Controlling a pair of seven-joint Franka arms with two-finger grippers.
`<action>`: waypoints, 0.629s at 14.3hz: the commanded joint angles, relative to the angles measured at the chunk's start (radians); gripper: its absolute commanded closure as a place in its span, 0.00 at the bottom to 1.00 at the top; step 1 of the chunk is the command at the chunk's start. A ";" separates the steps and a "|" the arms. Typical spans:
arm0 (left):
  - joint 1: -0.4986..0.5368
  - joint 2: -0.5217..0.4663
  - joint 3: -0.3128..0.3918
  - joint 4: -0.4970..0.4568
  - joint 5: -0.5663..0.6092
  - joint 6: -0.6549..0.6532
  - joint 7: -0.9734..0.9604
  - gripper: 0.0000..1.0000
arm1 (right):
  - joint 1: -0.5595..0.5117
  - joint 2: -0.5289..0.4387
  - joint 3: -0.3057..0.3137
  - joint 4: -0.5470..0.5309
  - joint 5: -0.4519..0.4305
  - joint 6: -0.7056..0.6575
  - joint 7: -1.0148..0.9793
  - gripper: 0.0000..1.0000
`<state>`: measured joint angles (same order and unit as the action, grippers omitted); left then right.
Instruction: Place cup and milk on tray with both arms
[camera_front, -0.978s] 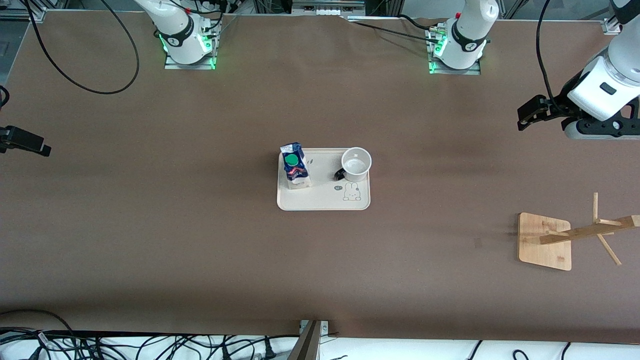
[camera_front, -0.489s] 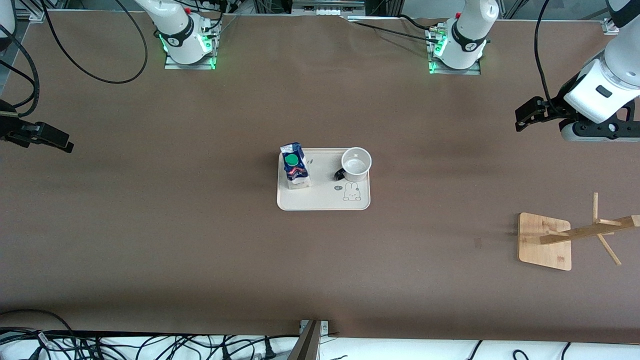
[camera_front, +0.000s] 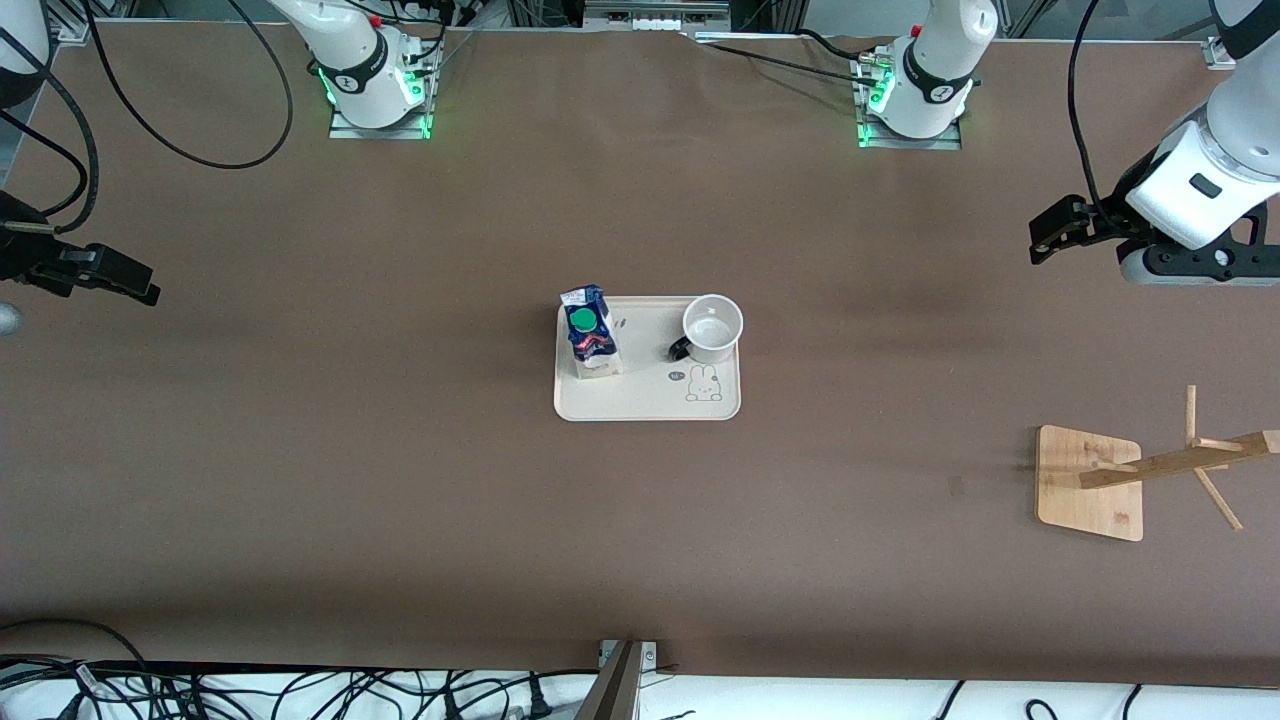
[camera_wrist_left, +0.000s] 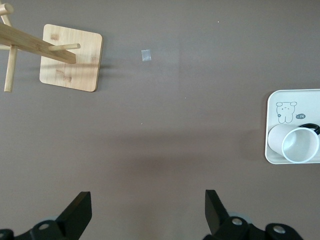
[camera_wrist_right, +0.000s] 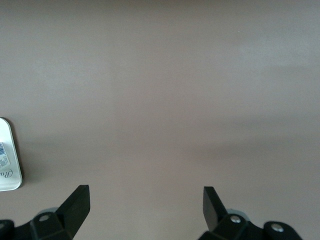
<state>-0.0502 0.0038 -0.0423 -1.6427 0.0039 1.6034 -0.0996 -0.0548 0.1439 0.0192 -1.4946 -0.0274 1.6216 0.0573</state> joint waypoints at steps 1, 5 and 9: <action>0.006 0.002 -0.001 0.009 -0.008 -0.010 0.014 0.00 | 0.012 -0.026 -0.030 -0.020 -0.014 -0.005 -0.008 0.00; 0.007 0.002 0.005 0.009 -0.008 -0.010 0.012 0.00 | 0.010 -0.004 -0.058 0.023 -0.008 -0.055 -0.080 0.00; 0.006 0.002 0.005 0.009 -0.008 -0.016 0.014 0.00 | 0.013 -0.004 -0.056 0.022 -0.003 -0.055 -0.062 0.00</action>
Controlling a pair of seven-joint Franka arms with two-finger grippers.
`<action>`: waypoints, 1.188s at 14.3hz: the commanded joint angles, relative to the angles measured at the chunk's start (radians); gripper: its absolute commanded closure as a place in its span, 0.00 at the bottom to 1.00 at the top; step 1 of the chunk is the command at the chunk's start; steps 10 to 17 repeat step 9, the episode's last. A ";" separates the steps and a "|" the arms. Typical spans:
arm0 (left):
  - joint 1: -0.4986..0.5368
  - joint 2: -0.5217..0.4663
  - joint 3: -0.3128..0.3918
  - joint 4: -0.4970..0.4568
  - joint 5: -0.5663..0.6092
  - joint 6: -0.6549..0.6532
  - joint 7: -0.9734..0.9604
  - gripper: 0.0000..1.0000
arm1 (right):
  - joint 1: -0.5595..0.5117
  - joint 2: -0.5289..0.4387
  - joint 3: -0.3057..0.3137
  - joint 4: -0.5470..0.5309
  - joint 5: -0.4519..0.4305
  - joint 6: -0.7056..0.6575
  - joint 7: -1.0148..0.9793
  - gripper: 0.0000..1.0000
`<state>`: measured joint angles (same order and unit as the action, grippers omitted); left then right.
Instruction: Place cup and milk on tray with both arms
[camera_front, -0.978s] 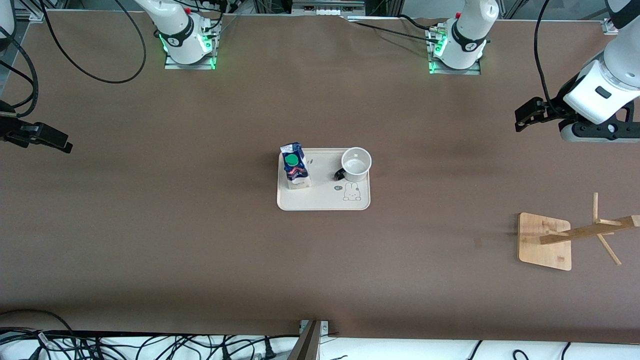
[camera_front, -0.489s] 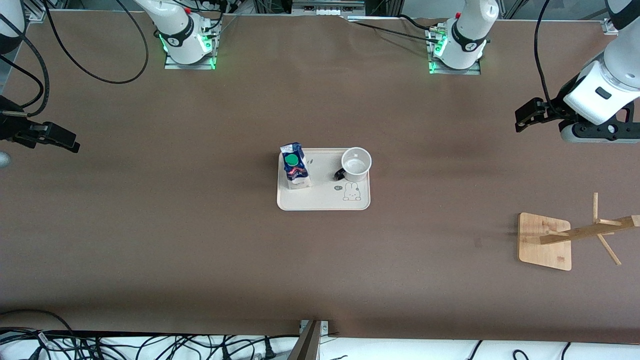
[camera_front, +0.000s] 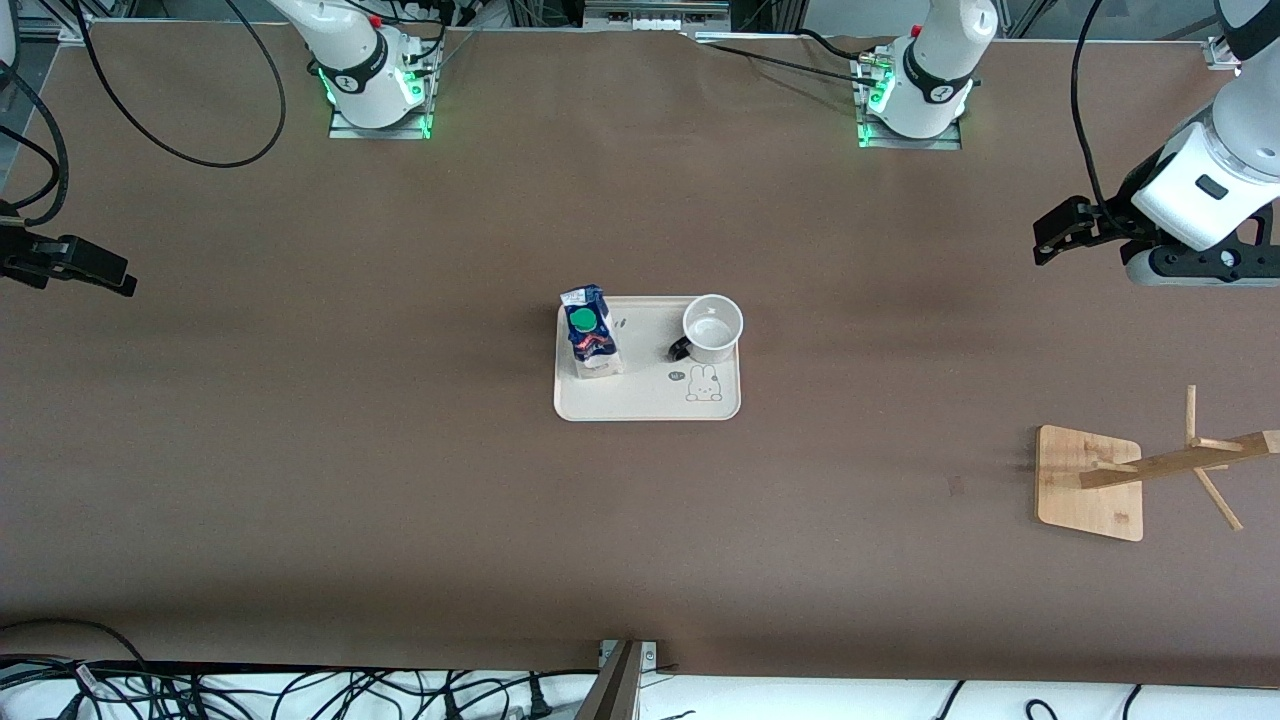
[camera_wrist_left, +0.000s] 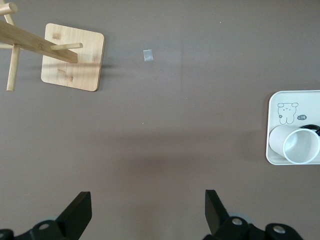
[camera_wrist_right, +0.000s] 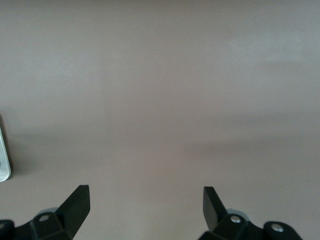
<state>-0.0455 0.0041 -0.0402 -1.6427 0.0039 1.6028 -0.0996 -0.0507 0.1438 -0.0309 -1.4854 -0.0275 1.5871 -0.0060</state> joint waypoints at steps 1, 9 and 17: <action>0.002 0.002 0.002 0.009 -0.008 -0.017 0.014 0.00 | 0.009 -0.004 -0.004 0.013 -0.003 -0.021 -0.003 0.00; 0.001 0.002 0.002 0.011 -0.008 -0.020 0.014 0.00 | 0.000 0.002 -0.009 0.014 0.017 -0.012 -0.012 0.00; 0.001 0.002 0.002 0.011 -0.008 -0.020 0.014 0.00 | 0.000 0.002 -0.009 0.014 0.017 -0.012 -0.012 0.00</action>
